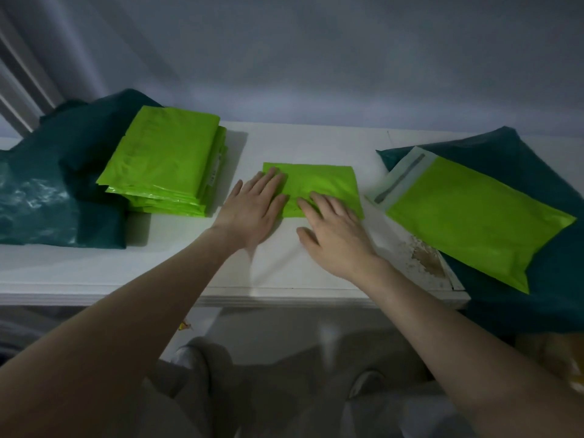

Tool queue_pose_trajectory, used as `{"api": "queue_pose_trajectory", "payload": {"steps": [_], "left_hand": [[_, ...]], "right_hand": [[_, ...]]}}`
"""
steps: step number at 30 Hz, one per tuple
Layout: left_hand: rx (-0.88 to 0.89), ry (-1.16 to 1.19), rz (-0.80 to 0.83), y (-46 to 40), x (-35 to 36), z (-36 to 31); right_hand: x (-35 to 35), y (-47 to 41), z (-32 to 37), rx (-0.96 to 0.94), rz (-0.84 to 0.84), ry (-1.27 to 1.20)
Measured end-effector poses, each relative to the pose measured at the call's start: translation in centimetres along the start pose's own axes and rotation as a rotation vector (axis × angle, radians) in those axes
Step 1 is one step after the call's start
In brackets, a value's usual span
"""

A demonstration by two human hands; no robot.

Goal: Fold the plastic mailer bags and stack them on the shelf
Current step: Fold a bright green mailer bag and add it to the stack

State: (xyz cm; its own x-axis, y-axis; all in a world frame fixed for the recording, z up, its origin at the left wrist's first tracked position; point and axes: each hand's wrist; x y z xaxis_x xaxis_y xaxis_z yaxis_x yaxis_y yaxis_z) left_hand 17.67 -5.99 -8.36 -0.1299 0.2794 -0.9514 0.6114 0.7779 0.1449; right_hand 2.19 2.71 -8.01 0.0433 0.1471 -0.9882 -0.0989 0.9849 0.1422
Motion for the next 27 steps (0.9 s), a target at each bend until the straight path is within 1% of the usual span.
{"api": "queue_pose_trajectory", "payload": {"steps": [2,4,9,13,18,22,24,27], "left_hand": [[0.029,-0.004,-0.089,0.4,-0.1,-0.2],[0.069,-0.023,-0.112,0.8,-0.3,-0.3],[0.099,-0.155,-0.063,1.5,-0.2,-0.8],[0.065,-0.189,-0.002,1.6,0.4,-1.4],[0.026,-0.185,0.001,1.7,0.5,-1.9],[0.027,-0.203,-0.016,1.6,0.4,-2.1],[0.012,-0.202,-0.037,1.7,0.4,-2.4],[-0.036,-0.256,-0.020,1.6,0.3,-2.8]], "right_hand": [[-0.1,-0.2,-0.1,0.017,-0.004,0.001],[-0.2,-0.7,-0.4,0.047,0.009,-0.016],[-0.9,-1.6,0.1,0.114,0.016,-0.039],[-1.5,-1.9,1.4,0.141,0.042,-0.011],[-1.6,-2.4,2.3,0.086,-0.035,0.022],[-1.4,-2.8,2.0,0.083,-0.008,-0.007],[-1.4,-2.8,1.9,0.082,-0.018,-0.003],[-1.3,-2.9,1.8,0.081,-0.042,0.004]]}}
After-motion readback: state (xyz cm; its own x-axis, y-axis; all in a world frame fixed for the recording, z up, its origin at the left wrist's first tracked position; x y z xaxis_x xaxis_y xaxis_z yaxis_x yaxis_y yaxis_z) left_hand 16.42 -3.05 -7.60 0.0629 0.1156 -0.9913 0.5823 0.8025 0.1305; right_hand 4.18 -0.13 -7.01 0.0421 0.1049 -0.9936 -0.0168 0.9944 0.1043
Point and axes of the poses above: each hand's wrist, its own y-axis away from the middle knuckle, its own x-axis out of the palm, z = x × y, and after that the axes turned 13 degrees about z, right-handed
